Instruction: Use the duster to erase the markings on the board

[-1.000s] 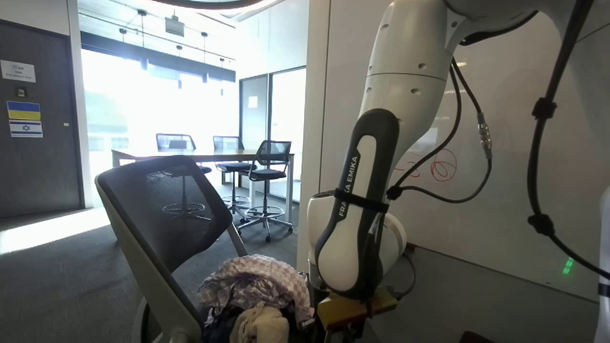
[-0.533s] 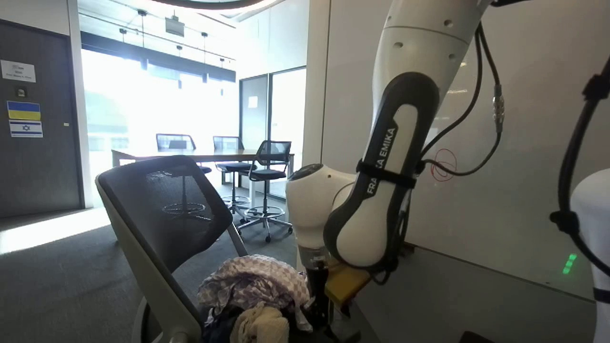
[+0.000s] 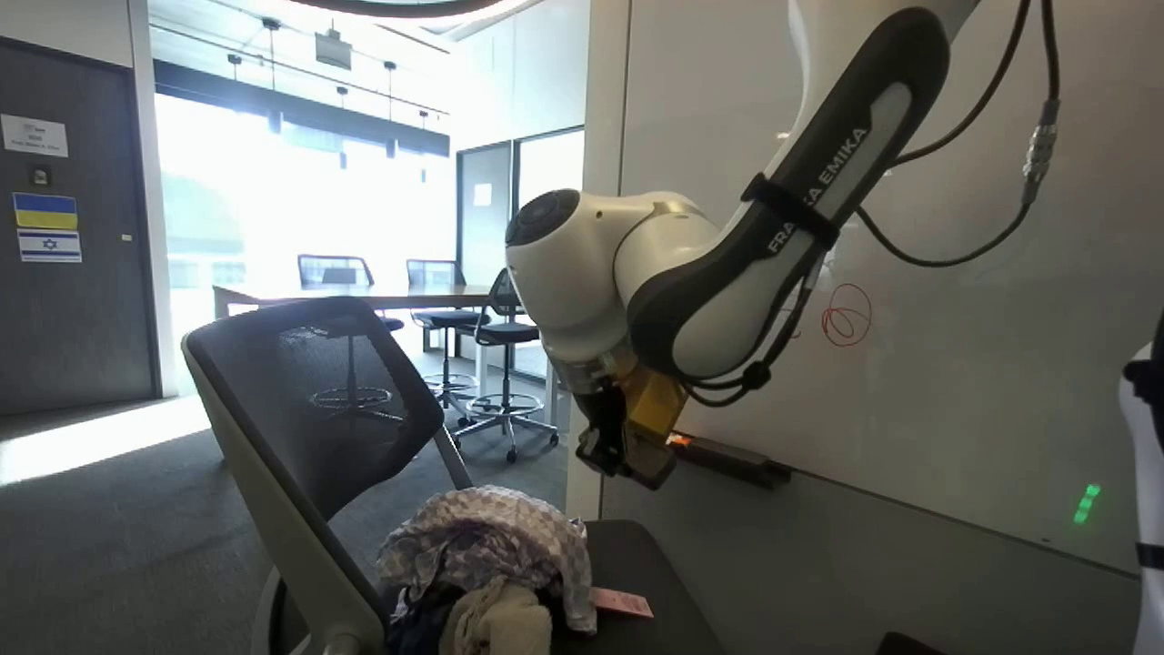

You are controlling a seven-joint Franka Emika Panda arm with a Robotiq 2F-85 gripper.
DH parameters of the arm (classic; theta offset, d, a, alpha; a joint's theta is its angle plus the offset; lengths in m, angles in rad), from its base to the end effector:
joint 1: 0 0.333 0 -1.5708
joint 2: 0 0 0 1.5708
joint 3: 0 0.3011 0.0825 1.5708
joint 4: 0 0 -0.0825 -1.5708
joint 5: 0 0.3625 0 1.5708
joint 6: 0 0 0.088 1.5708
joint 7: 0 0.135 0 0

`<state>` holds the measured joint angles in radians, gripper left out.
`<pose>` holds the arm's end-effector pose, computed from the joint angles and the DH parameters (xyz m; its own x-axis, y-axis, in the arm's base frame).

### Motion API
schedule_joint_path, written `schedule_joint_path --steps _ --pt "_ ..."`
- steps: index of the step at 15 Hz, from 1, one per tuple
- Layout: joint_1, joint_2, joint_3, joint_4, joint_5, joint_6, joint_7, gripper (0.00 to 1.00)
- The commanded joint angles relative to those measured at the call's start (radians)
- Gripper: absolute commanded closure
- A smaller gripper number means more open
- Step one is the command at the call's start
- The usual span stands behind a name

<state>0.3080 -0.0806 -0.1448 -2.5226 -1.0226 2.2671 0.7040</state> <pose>0.4356 0.0318 0.2810 0.9681 0.2400 0.0724 0.1365 -0.7469 0.6507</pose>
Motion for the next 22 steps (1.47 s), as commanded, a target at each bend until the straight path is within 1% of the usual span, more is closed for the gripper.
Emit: schedule_joint_path --steps 1,3,5,7,9,12,13,14,16,19,22 --pt "-0.118 -0.079 0.113 0.029 -0.169 -0.082 -0.028 0.68" --pt "-0.160 -0.109 0.138 0.039 -0.279 -0.100 -0.022 0.68" --pt "-0.197 -0.140 0.145 0.050 -0.395 -0.114 -0.009 0.68" --pt "-0.236 -0.160 0.133 0.055 -0.532 -0.103 0.033 0.68" --pt "-0.268 -0.176 0.115 0.058 -0.638 -0.096 0.072 0.68" --pt "-0.300 -0.203 0.100 0.049 -0.715 -0.150 0.130 0.68" --pt "-0.306 -0.209 0.095 0.045 -0.707 -0.170 0.137 0.68" --pt "-0.314 -0.212 0.090 0.041 -0.730 -0.187 0.163 0.68" --pt "-0.326 -0.209 0.073 0.044 -0.736 -0.206 0.177 0.68" --pt "-0.346 -0.200 0.046 0.051 -0.767 -0.217 0.212 0.68" --pt "-0.364 -0.192 0.021 0.062 -0.859 -0.216 0.269 0.68"
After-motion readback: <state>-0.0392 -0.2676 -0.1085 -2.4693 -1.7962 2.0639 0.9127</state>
